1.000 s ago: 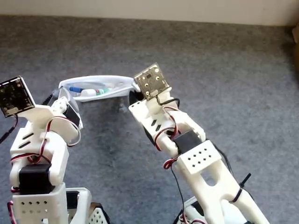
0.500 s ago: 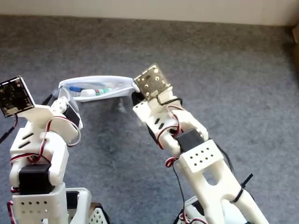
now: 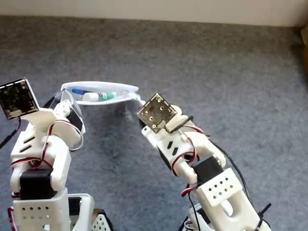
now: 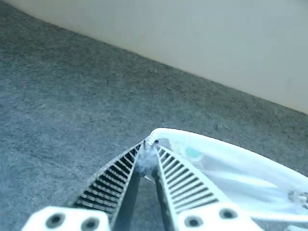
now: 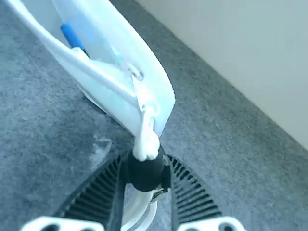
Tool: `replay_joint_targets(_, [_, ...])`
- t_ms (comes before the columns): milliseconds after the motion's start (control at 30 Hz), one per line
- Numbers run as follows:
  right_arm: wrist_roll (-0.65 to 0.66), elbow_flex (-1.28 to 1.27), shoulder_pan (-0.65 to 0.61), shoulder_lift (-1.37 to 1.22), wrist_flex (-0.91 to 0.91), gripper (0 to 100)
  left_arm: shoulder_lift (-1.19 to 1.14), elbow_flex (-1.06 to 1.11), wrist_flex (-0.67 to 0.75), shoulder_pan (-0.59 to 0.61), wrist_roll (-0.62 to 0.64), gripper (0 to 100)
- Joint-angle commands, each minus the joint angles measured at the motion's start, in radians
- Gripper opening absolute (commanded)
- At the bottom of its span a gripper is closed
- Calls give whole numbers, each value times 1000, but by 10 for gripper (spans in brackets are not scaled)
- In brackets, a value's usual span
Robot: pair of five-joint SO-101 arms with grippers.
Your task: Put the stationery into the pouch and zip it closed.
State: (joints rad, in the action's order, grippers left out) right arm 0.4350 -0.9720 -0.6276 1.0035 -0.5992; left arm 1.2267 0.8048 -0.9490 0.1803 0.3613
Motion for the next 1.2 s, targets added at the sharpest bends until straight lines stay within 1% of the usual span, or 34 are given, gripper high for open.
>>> replay_joint_targets(0, [17,5,-16,31,-90,7,-5,-12,66,8,-77,8])
replay_joint_targets(100, [18,5,-36,31,-147,7,-5,-13,87,-45,-178,24])
replay_joint_targets(167, [35,5,-53,31,-185,7,-5,-13,87,-101,-222,73])
replay_joint_targets(267, [44,2,-71,70,-239,7,-5,-13,117,-193,-258,152])
replay_joint_targets(400, [55,-2,-81,222,-320,7,-7,-10,201,-265,-259,214])
replay_joint_targets(533, [81,-7,-104,369,-464,7,-7,-15,264,-344,-262,235])
replay_joint_targets(633, [81,-8,-105,446,-538,7,-8,-10,275,-437,-327,237])
replay_joint_targets(700, [80,-44,-105,489,-542,7,-8,-7,273,-479,-353,236])
replay_joint_targets(800, [80,-114,-102,519,-481,7,1,-24,272,-469,-356,235])
replay_joint_targets(867, [78,-143,-99,519,-433,7,2,-70,219,-429,-358,235])
replay_joint_targets(1067, [78,-153,-99,518,-302,7,-5,-289,-101,-277,-364,235])
replay_joint_targets(1167, [78,-153,-96,484,-202,7,-7,-371,-241,-245,-420,236])
